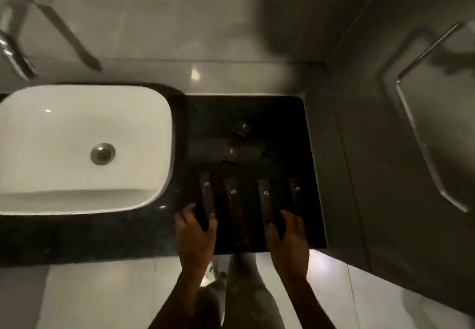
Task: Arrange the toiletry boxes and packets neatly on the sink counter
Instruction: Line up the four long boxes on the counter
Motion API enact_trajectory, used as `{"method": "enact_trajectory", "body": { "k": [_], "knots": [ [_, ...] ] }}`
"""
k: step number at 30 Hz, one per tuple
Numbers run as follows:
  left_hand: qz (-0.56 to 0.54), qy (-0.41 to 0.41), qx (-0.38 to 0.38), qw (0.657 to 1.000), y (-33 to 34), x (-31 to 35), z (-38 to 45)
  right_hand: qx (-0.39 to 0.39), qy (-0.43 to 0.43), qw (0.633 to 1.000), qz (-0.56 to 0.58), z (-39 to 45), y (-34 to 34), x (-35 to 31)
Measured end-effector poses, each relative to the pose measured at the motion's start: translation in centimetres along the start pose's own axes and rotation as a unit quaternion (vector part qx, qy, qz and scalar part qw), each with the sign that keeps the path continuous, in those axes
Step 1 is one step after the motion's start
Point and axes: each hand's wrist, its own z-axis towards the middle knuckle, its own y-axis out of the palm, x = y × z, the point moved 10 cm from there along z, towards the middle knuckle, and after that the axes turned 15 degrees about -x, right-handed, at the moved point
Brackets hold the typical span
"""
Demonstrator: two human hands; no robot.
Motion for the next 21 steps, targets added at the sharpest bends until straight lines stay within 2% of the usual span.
{"method": "enact_trajectory", "body": {
  "k": [3, 5, 14, 21],
  "knots": [
    [0.013, -0.040, 0.012, 0.999, 2.2, -1.5, 1.1, -0.026, 0.071, 0.997, -0.018, 1.8, 2.4, 2.8],
    [0.032, -0.028, 0.023, 0.999, 2.9, -1.5, 1.4, -0.038, 0.090, 0.994, -0.042, 2.4, 3.7, 3.4],
    [0.052, 0.013, -0.032, 0.998, 4.2, -1.7, 1.6, -0.032, 0.090, 0.994, -0.051, 3.8, 4.8, 3.6],
    [0.048, -0.001, -0.062, 0.997, 4.4, -1.7, 1.7, -0.043, 0.094, 0.993, -0.052, 3.8, 4.7, 3.7]
  ]
}}
